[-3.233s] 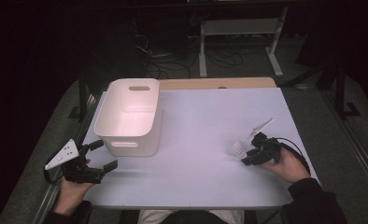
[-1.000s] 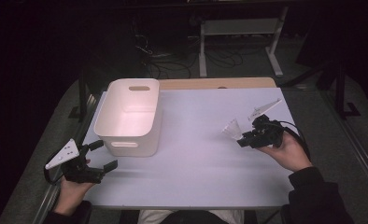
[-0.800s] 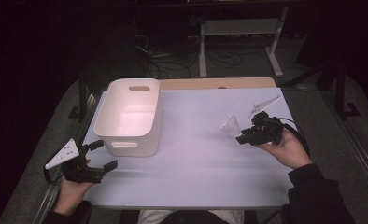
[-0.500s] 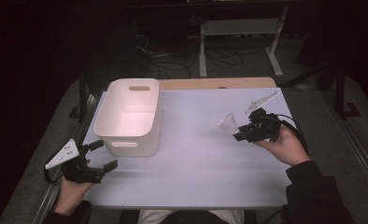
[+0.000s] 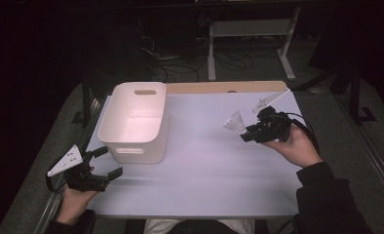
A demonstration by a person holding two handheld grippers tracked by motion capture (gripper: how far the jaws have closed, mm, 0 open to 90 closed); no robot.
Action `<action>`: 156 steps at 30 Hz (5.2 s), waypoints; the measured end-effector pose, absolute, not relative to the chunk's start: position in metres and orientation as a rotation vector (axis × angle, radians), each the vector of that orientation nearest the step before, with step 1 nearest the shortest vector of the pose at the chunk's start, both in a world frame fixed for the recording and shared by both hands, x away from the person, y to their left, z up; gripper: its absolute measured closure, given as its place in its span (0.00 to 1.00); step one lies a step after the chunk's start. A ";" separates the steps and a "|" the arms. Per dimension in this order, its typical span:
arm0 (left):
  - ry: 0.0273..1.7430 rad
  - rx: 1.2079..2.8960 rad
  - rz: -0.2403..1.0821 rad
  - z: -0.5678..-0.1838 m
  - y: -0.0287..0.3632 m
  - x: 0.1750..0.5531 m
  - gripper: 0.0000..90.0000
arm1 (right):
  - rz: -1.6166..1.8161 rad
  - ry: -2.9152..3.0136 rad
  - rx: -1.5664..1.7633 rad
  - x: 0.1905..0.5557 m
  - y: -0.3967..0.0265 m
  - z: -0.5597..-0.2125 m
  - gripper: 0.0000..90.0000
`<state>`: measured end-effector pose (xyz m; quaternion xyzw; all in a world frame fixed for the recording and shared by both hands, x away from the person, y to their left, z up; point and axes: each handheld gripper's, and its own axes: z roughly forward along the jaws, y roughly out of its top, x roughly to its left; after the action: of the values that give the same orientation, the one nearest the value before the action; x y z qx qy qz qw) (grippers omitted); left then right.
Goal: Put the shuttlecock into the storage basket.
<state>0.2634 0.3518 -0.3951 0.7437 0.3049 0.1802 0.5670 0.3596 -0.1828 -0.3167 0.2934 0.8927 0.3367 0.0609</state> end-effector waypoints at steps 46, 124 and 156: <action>0.713 1.747 0.421 -0.395 0.352 0.263 0.00 | 1.079 2.700 0.699 0.376 -0.132 -0.267 0.71; 0.711 1.753 0.419 -0.395 0.352 0.265 0.00 | 1.155 2.769 0.480 0.403 -0.016 -0.255 0.71; 0.712 1.757 0.411 -0.396 0.352 0.265 0.00 | 1.161 2.820 0.351 0.407 0.036 -0.257 0.71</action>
<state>0.2650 0.3517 -0.3956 0.7470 0.3026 0.1748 0.5656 0.4073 0.0365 -0.2567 0.1143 0.9181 0.3778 0.0358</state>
